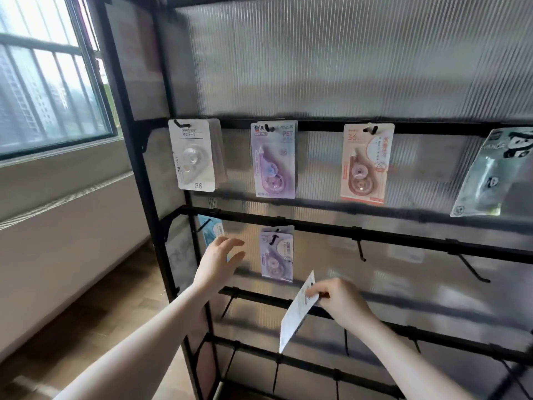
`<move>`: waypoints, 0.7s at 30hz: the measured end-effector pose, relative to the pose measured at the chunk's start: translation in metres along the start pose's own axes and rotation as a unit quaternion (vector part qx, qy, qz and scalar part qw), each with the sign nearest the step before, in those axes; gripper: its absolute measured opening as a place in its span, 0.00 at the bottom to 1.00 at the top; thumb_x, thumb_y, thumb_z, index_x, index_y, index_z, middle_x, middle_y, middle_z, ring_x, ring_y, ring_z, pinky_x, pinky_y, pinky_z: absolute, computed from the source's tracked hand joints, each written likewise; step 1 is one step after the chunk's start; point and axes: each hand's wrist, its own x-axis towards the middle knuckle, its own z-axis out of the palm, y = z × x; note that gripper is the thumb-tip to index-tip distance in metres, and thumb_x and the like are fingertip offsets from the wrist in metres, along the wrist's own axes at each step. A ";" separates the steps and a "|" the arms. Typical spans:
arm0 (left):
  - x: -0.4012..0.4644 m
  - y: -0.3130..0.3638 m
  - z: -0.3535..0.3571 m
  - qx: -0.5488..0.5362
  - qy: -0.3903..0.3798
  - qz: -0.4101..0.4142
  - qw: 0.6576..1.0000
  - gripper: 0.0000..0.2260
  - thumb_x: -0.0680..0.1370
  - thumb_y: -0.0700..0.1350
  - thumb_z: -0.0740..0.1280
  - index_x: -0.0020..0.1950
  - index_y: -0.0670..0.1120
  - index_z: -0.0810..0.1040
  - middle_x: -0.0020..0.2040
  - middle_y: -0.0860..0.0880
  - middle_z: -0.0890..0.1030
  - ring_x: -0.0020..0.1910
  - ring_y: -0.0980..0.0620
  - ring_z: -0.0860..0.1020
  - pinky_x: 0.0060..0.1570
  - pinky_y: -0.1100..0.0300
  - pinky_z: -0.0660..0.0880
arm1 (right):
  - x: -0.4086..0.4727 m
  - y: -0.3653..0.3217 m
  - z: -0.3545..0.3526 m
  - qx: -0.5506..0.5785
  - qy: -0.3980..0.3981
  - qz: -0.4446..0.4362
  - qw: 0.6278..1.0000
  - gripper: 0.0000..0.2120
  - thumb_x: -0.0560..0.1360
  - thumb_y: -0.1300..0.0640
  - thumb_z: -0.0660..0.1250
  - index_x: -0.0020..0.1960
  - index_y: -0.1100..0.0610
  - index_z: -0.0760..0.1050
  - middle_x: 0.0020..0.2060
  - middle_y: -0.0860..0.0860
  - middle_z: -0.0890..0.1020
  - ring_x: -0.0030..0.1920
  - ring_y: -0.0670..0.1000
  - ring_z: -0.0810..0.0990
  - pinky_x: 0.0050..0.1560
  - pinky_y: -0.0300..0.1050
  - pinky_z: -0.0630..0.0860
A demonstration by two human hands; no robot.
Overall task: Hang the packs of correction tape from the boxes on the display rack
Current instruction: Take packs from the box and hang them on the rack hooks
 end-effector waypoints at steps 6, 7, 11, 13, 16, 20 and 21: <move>-0.014 0.002 -0.008 -0.013 0.010 -0.030 0.999 0.12 0.77 0.46 0.67 0.60 0.50 0.77 0.58 0.50 0.73 0.53 0.52 0.75 0.53 0.60 0.73 | 0.006 -0.001 -0.007 -0.068 0.039 -0.119 0.990 0.03 0.72 0.59 0.70 0.44 0.53 0.82 0.41 0.47 0.72 0.45 0.47 0.71 0.42 0.42 0.72; -0.016 0.002 -0.009 -0.011 0.012 -0.030 0.999 0.12 0.77 0.46 0.66 0.60 0.50 0.77 0.58 0.49 0.73 0.50 0.54 0.74 0.50 0.63 0.71 | 0.008 -0.003 -0.009 -0.076 0.038 -0.132 0.988 0.03 0.72 0.59 0.70 0.43 0.54 0.82 0.43 0.46 0.71 0.46 0.47 0.69 0.43 0.41 0.71; -0.023 -0.004 -0.015 0.000 0.016 -0.022 1.000 0.12 0.77 0.45 0.66 0.61 0.47 0.77 0.60 0.48 0.73 0.49 0.56 0.72 0.48 0.67 0.69 | 0.019 -0.015 -0.015 -0.097 -0.013 -0.137 0.986 0.04 0.75 0.58 0.66 0.47 0.53 0.79 0.48 0.45 0.77 0.48 0.46 0.72 0.45 0.40 0.69; -0.022 -0.012 -0.018 -0.001 0.009 -0.019 1.000 0.12 0.77 0.46 0.66 0.60 0.48 0.77 0.60 0.48 0.73 0.50 0.56 0.73 0.48 0.68 0.69 | 0.027 -0.023 -0.014 -0.130 -0.023 -0.145 0.981 0.05 0.76 0.57 0.64 0.49 0.53 0.78 0.46 0.45 0.79 0.45 0.45 0.72 0.39 0.36 0.65; -0.014 -0.028 -0.020 0.001 -0.004 -0.014 1.000 0.12 0.76 0.46 0.67 0.60 0.47 0.78 0.60 0.48 0.74 0.54 0.52 0.75 0.49 0.67 0.72 | 0.038 -0.034 -0.011 -0.146 -0.013 -0.148 0.978 0.05 0.77 0.56 0.63 0.48 0.55 0.77 0.43 0.46 0.78 0.42 0.45 0.72 0.33 0.34 0.60; 0.000 -0.051 -0.022 -0.003 -0.031 -0.004 1.000 0.12 0.77 0.47 0.66 0.60 0.48 0.77 0.60 0.49 0.73 0.57 0.50 0.75 0.50 0.64 0.74 | 0.057 -0.054 -0.005 -0.161 0.021 -0.144 0.976 0.07 0.75 0.52 0.66 0.44 0.56 0.78 0.37 0.45 0.75 0.39 0.46 0.71 0.31 0.30 0.57; 0.004 -0.057 -0.023 -0.007 -0.038 0.000 0.999 0.12 0.77 0.47 0.66 0.60 0.49 0.77 0.59 0.50 0.73 0.56 0.50 0.75 0.50 0.65 0.73 | 0.062 -0.059 -0.005 -0.159 0.028 -0.142 0.977 0.07 0.75 0.52 0.67 0.44 0.56 0.78 0.37 0.46 0.75 0.39 0.47 0.72 0.32 0.31 0.59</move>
